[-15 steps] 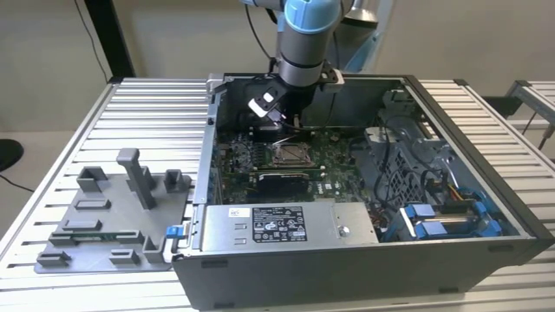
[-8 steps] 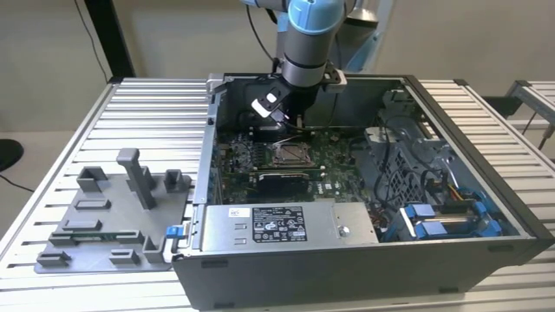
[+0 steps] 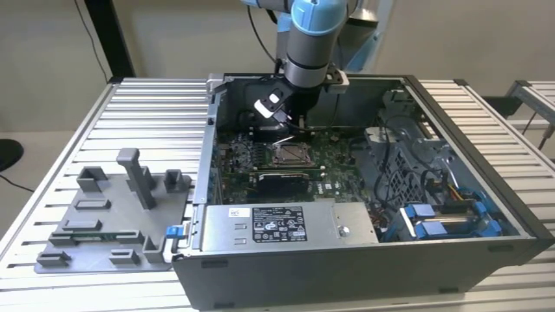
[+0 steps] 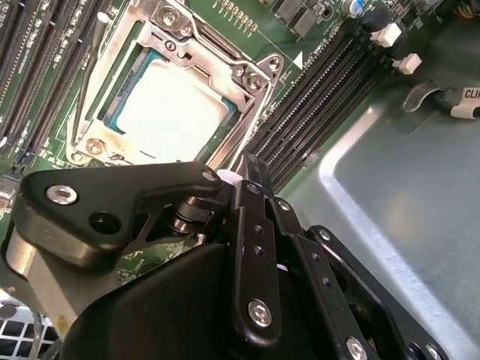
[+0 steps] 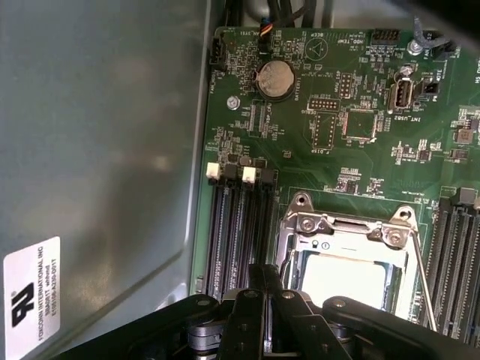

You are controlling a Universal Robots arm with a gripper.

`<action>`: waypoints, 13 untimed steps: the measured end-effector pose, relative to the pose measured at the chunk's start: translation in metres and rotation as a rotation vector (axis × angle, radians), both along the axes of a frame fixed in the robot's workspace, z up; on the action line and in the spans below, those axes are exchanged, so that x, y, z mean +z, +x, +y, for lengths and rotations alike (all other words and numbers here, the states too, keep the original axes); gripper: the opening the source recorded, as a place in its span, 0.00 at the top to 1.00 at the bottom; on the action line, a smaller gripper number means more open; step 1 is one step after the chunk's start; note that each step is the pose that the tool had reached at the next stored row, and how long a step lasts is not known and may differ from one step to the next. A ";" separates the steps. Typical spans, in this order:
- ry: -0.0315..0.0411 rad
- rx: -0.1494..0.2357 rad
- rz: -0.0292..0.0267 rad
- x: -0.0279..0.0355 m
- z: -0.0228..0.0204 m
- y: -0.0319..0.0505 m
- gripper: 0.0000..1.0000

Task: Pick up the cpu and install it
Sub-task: 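Close the cpu cover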

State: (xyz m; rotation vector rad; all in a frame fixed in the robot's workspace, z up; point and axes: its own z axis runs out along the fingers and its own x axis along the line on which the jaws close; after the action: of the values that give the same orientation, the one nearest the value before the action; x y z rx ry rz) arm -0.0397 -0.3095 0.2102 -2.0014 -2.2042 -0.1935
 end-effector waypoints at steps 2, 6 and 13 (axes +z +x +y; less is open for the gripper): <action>0.0002 0.000 0.0000 0.0069 0.0001 0.0000 1.00; 0.0003 0.000 -0.0003 0.0128 0.0001 -0.0047 1.00; 0.0001 0.000 0.0001 0.0124 0.0034 -0.0359 1.00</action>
State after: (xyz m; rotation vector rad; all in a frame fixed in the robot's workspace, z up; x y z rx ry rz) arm -0.0756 -0.3061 0.2227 -2.0012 -2.2043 -0.1935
